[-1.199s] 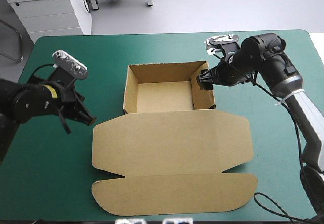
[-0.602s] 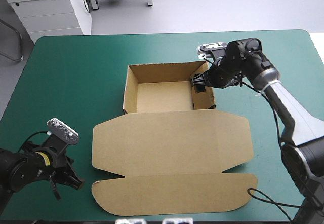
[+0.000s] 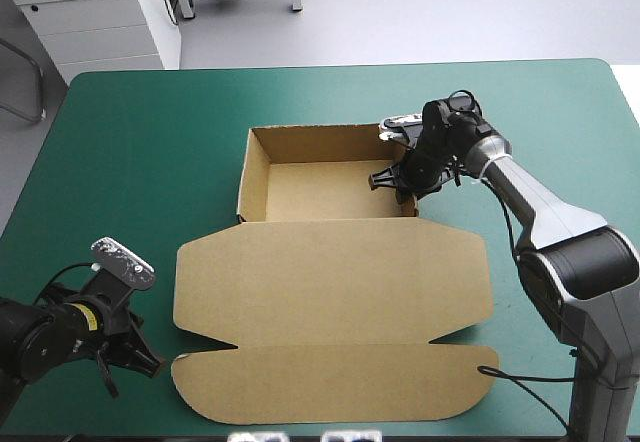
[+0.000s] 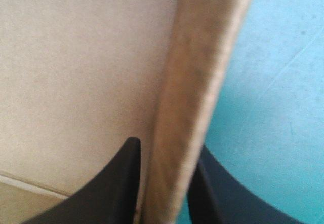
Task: Fold the box
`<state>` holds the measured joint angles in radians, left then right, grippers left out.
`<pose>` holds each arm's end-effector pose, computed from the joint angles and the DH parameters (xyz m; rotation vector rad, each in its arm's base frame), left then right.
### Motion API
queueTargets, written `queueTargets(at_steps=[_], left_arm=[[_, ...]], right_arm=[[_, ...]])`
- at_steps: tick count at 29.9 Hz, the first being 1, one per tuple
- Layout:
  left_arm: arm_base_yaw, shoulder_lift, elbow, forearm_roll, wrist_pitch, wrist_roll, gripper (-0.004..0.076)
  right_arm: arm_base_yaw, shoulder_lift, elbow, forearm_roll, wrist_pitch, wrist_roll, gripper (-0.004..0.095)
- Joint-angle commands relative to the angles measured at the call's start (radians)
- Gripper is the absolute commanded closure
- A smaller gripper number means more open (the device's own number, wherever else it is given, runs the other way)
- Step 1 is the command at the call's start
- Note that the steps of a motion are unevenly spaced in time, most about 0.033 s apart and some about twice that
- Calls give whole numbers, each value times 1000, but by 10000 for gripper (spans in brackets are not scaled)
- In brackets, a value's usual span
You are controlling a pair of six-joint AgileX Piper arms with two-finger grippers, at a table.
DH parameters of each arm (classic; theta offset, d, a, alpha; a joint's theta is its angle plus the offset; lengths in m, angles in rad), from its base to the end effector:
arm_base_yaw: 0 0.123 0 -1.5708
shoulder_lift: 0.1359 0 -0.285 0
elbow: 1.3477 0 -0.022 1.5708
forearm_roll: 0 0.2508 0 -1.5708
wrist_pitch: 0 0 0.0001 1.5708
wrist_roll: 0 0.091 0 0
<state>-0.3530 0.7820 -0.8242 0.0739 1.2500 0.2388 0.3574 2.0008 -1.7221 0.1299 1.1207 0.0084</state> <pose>0.1075 -0.0328 0.3218 0.7929 2.5677 0.0662 0.3959 0.1592 0.2501 -0.4443 2.8658 0.2460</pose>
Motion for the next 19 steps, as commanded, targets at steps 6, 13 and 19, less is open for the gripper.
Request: queueTargets(at_steps=[6, 13, 19], left_arm=[[-3, -4, -22, 0, 33, -12, 731], [-3, -4, -22, 1, 30, -12, 731], [-3, -4, -22, 1, 30, -12, 731]], right_arm=[[-1, -53, -29, 11, 3, -8, 927], [-27, -63, -95, -173, -24, -14, 927], [-193, -63, -211, -203, 30, -41, 927]])
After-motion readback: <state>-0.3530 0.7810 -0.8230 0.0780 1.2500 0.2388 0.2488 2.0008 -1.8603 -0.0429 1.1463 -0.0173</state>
